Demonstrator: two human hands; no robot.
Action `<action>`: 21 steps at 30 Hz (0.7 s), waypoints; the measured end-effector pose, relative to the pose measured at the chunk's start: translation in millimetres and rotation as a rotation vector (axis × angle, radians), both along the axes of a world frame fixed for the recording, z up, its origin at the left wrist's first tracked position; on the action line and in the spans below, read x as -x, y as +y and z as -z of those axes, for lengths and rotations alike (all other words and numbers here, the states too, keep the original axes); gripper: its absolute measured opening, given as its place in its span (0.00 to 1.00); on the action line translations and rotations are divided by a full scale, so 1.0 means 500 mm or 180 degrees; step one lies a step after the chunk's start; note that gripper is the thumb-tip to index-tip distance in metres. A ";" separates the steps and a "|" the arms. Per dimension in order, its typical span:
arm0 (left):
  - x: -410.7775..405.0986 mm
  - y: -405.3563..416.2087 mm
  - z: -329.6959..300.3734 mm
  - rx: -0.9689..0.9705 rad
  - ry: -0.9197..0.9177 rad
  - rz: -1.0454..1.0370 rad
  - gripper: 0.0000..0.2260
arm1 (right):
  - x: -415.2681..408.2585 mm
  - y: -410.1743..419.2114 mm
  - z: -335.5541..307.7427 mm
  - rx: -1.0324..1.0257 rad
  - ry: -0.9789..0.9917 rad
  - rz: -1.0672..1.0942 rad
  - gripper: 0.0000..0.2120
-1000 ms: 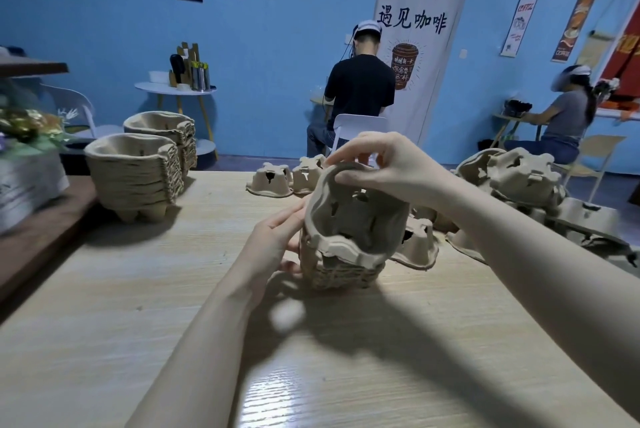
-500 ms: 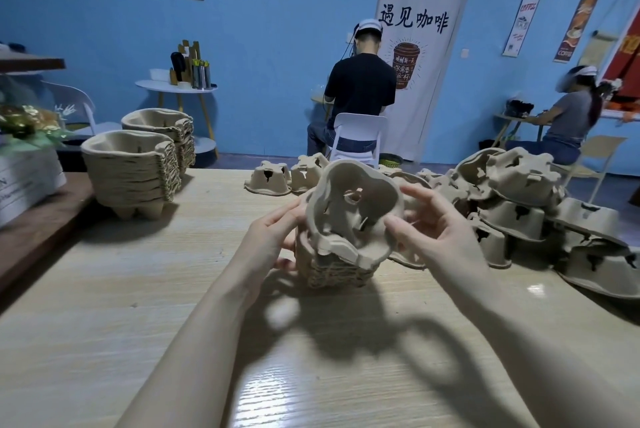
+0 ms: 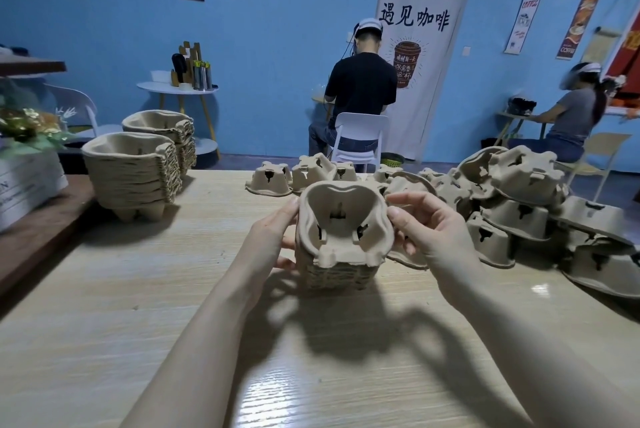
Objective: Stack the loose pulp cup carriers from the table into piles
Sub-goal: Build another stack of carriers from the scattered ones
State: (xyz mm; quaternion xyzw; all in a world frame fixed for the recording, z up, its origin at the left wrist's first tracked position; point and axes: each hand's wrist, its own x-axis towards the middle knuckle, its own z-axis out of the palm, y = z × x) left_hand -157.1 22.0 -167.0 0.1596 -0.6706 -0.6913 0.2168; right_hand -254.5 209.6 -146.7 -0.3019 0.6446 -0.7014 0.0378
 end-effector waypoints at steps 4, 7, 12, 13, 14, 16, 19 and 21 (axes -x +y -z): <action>-0.004 0.005 -0.006 0.0012 0.0052 0.0047 0.21 | 0.005 0.003 0.012 0.0094 -0.0005 -0.0024 0.05; -0.004 0.009 -0.004 0.0132 0.0070 0.0050 0.17 | 0.042 0.013 0.023 0.0036 0.0311 0.0363 0.05; 0.005 0.013 0.002 0.0134 0.0211 -0.0160 0.10 | 0.152 0.049 0.064 -0.1217 0.1178 0.1124 0.10; 0.007 0.015 0.003 0.0143 0.0240 -0.0212 0.09 | 0.165 0.054 0.075 -0.1559 0.1327 0.1208 0.13; 0.007 0.016 0.004 0.0168 0.0274 -0.0240 0.09 | 0.173 0.058 0.086 -0.1788 0.1390 0.1256 0.16; 0.008 0.021 0.004 0.0153 0.0322 -0.0268 0.08 | 0.183 0.062 0.102 -0.1932 0.1351 0.1249 0.19; 0.010 0.025 0.006 0.0088 0.0339 -0.0321 0.08 | 0.183 0.062 0.111 -0.2162 0.1459 0.1174 0.16; 0.012 0.025 0.010 0.0065 0.0391 -0.0363 0.08 | 0.180 0.061 0.112 -0.2228 0.1531 0.1146 0.13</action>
